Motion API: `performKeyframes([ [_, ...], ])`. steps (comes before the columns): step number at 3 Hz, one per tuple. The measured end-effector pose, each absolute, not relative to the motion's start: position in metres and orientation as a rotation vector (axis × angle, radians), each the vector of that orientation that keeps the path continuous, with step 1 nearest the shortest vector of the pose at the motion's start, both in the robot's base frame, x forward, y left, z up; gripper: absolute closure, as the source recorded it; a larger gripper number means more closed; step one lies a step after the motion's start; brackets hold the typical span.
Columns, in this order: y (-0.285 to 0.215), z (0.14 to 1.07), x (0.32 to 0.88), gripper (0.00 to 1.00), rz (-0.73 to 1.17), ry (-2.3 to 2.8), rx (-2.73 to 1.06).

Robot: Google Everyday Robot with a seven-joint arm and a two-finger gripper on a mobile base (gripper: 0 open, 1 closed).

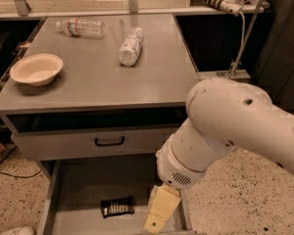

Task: Pick rxbar chocolate from middle drawer and place on counter

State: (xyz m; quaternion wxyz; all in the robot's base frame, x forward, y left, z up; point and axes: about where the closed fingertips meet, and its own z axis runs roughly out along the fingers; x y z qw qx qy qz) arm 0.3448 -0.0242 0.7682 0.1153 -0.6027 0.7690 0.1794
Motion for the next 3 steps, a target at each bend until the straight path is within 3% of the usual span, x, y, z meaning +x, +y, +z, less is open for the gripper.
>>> performKeyframes([
  [2, -0.02, 0.753, 0.352, 0.0, 0.55, 2.242, -1.725],
  [3, -0.006, 0.702, 0.371, 0.0, 0.59, 2.243, -1.68],
])
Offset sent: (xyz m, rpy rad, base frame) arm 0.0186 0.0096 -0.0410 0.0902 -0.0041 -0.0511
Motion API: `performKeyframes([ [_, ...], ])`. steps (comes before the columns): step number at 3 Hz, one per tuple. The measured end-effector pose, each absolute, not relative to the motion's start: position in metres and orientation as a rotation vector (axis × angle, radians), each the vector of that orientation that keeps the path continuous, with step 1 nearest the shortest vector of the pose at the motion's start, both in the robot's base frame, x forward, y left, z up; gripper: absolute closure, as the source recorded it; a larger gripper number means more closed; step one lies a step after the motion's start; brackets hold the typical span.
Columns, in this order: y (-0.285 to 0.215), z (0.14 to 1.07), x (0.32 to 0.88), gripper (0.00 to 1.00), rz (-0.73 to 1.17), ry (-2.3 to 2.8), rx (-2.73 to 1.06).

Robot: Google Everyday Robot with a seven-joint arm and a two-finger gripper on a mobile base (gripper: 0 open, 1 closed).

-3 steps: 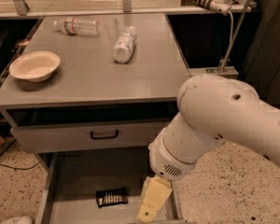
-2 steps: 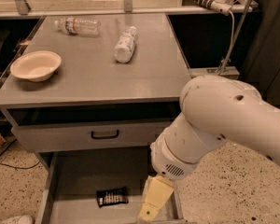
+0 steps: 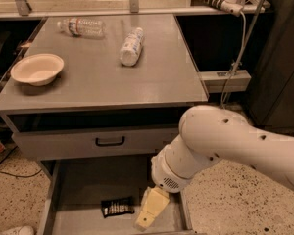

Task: Pick rxbar chocolate from middle drawer and place on counter

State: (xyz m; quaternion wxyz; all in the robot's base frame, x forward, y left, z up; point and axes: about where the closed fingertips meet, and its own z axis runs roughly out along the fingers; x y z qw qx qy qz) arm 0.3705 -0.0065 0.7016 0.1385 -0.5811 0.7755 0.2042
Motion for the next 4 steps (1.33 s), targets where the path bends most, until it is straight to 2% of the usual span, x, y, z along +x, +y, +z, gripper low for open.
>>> performKeyframes([
  [2, 0.009, 0.614, 0.424, 0.0, 0.639, 2.247, -1.549],
  [4, 0.017, 0.593, 0.424, 0.0, 0.689, 2.238, -1.53],
])
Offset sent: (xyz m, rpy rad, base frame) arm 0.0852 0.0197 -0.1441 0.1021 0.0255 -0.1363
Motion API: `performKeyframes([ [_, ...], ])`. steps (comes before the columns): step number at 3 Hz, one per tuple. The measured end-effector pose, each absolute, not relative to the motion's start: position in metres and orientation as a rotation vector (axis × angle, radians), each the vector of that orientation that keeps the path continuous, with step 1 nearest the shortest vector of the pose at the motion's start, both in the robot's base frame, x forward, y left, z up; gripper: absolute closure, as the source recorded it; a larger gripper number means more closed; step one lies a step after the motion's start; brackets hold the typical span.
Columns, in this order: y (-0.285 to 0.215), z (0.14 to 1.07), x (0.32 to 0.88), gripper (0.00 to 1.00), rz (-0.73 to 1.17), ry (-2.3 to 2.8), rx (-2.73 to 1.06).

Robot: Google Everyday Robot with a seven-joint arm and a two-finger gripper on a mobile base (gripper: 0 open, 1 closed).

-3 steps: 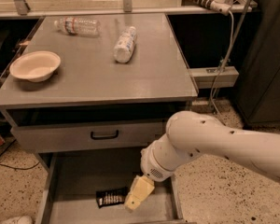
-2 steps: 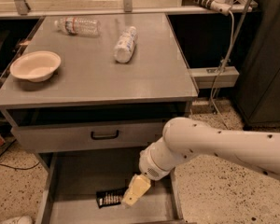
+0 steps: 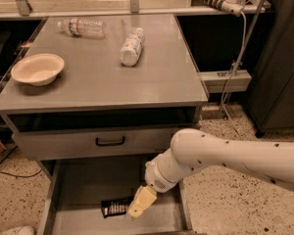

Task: Pick rxbar chocolate from middle drawer and place on counter

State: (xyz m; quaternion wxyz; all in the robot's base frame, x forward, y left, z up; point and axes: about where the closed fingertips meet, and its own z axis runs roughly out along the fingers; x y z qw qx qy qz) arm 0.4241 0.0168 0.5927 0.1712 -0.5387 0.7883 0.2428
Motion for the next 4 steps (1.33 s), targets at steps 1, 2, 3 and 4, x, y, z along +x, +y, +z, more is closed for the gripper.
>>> performKeyframes([
  [1, 0.029, 0.565, 0.43, 0.0, 0.729, 2.187, -1.491],
  [2, 0.041, 0.538, 0.441, 0.0, 0.773, 2.127, -1.443],
  [3, 0.041, 0.538, 0.441, 0.0, 0.773, 2.127, -1.443],
  [4, 0.051, 0.514, 0.44, 0.0, 0.771, 2.098, -1.47],
])
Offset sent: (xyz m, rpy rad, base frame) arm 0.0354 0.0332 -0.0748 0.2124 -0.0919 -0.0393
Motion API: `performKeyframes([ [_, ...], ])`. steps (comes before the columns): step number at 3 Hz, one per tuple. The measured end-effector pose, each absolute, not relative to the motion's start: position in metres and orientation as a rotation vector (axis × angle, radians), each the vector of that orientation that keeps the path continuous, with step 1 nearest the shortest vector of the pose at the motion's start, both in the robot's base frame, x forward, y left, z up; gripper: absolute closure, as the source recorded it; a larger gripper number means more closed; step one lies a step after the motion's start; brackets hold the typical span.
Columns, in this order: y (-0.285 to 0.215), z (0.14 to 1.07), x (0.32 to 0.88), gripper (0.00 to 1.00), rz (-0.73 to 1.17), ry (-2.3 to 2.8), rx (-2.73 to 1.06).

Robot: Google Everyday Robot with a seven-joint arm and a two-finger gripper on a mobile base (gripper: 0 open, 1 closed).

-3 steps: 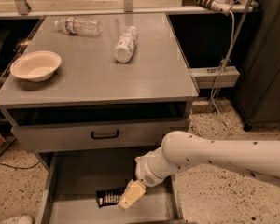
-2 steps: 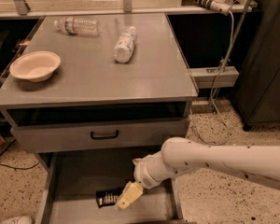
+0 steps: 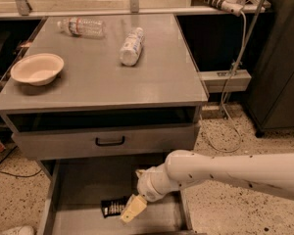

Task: Pick rxbar chocolate from middle drawer and place on counter

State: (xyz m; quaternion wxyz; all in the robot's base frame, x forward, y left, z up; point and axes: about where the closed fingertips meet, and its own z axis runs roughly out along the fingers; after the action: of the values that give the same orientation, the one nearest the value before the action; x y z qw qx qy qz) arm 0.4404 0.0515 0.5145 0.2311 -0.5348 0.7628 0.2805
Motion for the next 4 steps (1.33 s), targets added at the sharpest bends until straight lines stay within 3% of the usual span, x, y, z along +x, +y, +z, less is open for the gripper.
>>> performKeyframes([
  [1, 0.064, 0.467, 0.457, 0.0, 0.785, 2.043, -1.489],
  [4, 0.072, 0.44, 0.462, 0.0, 0.738, 2.017, -1.557],
])
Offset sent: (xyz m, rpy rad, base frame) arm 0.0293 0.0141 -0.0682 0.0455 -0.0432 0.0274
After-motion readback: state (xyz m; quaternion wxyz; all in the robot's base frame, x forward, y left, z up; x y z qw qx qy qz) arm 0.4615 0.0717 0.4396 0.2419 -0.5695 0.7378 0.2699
